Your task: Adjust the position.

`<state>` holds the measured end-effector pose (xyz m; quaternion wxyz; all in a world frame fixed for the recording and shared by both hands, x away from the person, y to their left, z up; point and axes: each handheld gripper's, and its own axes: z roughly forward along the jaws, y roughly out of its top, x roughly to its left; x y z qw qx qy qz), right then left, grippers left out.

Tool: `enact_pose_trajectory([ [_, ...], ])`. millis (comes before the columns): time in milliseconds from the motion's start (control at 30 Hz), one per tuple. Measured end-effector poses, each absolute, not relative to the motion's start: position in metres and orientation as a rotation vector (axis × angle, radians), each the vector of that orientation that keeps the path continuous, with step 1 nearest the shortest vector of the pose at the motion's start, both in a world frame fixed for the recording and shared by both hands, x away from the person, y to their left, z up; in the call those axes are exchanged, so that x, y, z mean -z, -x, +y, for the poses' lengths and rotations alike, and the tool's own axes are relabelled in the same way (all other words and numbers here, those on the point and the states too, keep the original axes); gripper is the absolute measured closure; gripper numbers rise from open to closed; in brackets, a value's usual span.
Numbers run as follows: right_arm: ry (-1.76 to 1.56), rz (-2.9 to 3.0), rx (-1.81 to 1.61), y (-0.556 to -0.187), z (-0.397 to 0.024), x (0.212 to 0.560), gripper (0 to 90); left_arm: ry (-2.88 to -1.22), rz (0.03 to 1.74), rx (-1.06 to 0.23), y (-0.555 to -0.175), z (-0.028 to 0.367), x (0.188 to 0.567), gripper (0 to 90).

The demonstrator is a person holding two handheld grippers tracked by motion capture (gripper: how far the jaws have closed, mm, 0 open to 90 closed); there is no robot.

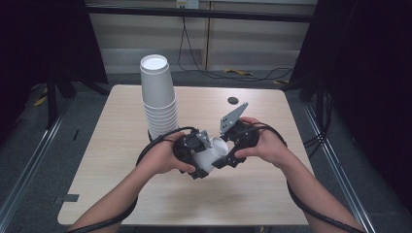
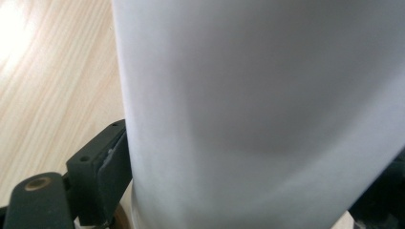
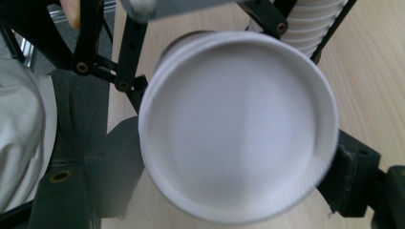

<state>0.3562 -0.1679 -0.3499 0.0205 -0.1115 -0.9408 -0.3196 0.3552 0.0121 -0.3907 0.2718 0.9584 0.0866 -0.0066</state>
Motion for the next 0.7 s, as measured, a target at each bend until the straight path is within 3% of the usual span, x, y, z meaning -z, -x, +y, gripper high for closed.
enact_pose_trajectory([
  [700,0.342,-2.896,0.978,-0.3554,-0.16,0.3498,20.5,-2.548,0.16,-0.014,-0.3507,0.0068,0.3924,12.5],
])
